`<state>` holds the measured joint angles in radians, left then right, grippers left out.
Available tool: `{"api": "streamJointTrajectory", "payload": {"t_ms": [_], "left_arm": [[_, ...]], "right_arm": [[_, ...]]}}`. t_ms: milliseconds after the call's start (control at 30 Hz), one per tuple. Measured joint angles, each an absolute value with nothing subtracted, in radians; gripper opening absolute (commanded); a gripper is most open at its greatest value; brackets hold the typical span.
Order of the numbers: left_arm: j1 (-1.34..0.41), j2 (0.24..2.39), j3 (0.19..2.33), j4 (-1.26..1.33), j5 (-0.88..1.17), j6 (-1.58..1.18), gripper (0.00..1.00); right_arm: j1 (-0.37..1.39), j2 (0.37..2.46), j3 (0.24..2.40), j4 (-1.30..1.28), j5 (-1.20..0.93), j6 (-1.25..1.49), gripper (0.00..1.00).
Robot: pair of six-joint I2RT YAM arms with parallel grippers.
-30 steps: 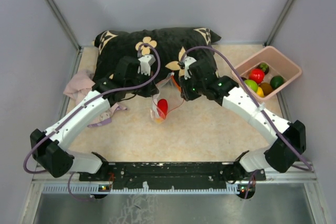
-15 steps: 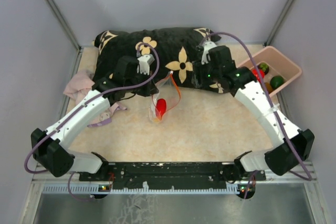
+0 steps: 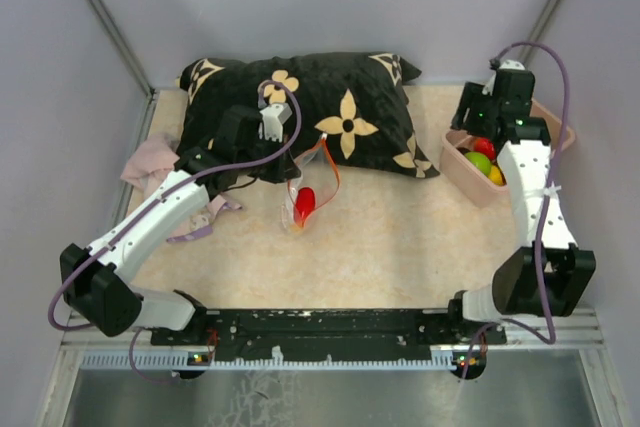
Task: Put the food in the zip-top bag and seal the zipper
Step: Pick up the fake fruit from the bin.
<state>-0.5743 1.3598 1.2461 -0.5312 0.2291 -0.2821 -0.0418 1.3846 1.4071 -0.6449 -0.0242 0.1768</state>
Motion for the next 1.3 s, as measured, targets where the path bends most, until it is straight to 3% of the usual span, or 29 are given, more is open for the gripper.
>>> {"api": "streamJointTrajectory", "payload": {"t_ms": [500, 733, 1200, 1300], "left_arm": [[-0.563, 1.369, 1.241, -0.530, 0.231, -0.282, 0.00], [-0.556, 1.375, 1.238, -0.530, 0.238, -0.282, 0.00], [-0.554, 1.377, 1.235, -0.530, 0.245, -0.282, 0.00], [-0.554, 1.378, 1.235, -0.530, 0.245, -0.282, 0.00]], "right_arm": [[-0.311, 1.684, 1.419, -0.464, 0.015, 0.231, 0.73], [-0.331, 1.855, 1.437, -0.430, 0.014, 0.239, 0.76], [-0.330, 2.006, 1.489, -0.366, -0.020, 0.191, 0.77], [-0.331, 2.025, 1.502, -0.357, -0.028, 0.172, 0.73]]}}
